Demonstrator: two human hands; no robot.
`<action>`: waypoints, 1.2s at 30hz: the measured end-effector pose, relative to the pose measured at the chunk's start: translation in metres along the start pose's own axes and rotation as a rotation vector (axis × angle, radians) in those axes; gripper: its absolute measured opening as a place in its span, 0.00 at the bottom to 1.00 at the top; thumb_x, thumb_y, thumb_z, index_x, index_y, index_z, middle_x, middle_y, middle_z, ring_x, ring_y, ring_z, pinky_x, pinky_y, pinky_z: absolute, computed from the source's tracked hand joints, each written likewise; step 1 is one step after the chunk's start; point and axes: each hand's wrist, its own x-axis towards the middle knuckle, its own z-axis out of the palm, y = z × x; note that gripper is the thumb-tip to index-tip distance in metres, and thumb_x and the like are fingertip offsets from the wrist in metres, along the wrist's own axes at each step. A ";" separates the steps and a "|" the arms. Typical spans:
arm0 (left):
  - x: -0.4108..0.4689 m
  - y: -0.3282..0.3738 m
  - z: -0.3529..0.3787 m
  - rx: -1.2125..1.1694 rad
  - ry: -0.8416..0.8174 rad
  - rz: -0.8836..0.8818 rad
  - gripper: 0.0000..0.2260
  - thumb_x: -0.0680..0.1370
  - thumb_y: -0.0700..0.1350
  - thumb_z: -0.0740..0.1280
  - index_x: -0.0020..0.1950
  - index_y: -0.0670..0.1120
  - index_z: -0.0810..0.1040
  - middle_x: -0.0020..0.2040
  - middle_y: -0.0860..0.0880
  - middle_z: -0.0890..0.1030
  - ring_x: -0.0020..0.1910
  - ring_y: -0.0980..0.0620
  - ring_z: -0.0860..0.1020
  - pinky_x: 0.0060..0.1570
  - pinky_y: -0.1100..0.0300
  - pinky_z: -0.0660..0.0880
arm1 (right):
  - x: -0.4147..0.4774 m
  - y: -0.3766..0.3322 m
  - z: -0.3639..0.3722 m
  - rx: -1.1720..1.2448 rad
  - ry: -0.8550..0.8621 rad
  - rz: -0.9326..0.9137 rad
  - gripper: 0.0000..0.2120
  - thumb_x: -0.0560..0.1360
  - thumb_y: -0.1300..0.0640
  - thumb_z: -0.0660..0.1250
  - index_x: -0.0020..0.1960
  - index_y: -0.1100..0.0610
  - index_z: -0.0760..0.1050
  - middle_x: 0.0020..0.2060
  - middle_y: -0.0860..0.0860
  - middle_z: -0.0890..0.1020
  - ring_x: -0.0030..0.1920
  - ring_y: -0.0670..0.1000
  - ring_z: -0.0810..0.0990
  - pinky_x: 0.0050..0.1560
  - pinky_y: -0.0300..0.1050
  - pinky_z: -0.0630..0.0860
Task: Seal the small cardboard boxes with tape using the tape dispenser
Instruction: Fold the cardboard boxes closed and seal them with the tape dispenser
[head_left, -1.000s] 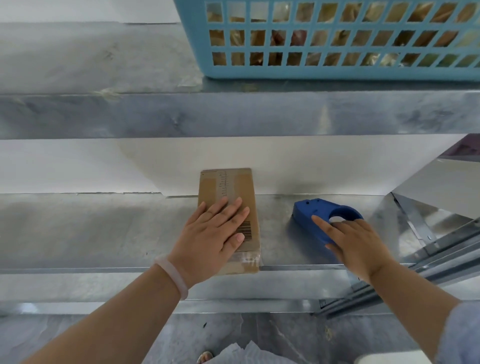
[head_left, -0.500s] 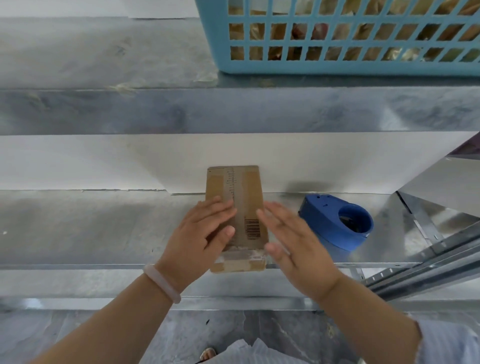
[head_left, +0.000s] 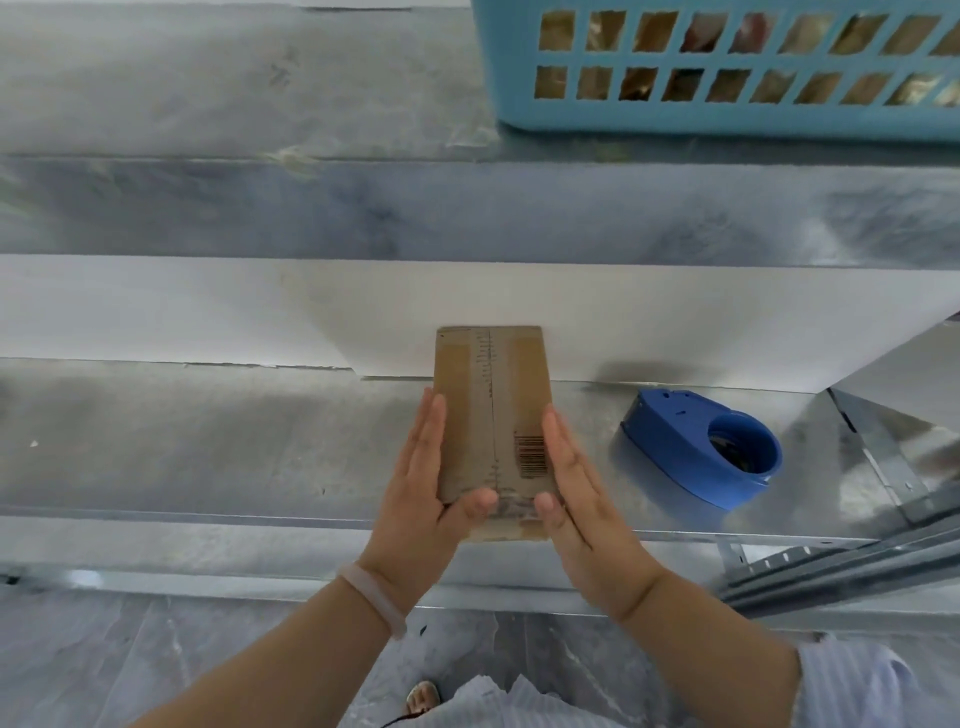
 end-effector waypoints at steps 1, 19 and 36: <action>-0.002 0.007 0.004 -0.167 0.035 -0.098 0.36 0.77 0.62 0.59 0.78 0.51 0.47 0.73 0.69 0.57 0.72 0.68 0.59 0.65 0.74 0.61 | -0.002 -0.006 0.008 0.158 0.036 0.067 0.29 0.83 0.49 0.51 0.78 0.45 0.40 0.77 0.37 0.47 0.77 0.39 0.47 0.74 0.32 0.51; -0.001 0.010 0.014 -0.375 0.072 -0.336 0.33 0.79 0.42 0.65 0.75 0.61 0.50 0.66 0.64 0.67 0.61 0.67 0.73 0.52 0.72 0.73 | 0.008 -0.024 0.026 0.434 0.277 0.358 0.31 0.80 0.53 0.62 0.78 0.46 0.51 0.67 0.40 0.71 0.65 0.36 0.71 0.67 0.38 0.70; -0.008 -0.018 -0.008 -0.057 -0.180 -0.041 0.36 0.79 0.65 0.50 0.79 0.50 0.38 0.79 0.54 0.50 0.77 0.55 0.56 0.73 0.58 0.62 | -0.001 -0.001 0.002 0.098 -0.003 0.200 0.33 0.78 0.35 0.48 0.78 0.40 0.37 0.75 0.37 0.58 0.74 0.39 0.58 0.75 0.48 0.59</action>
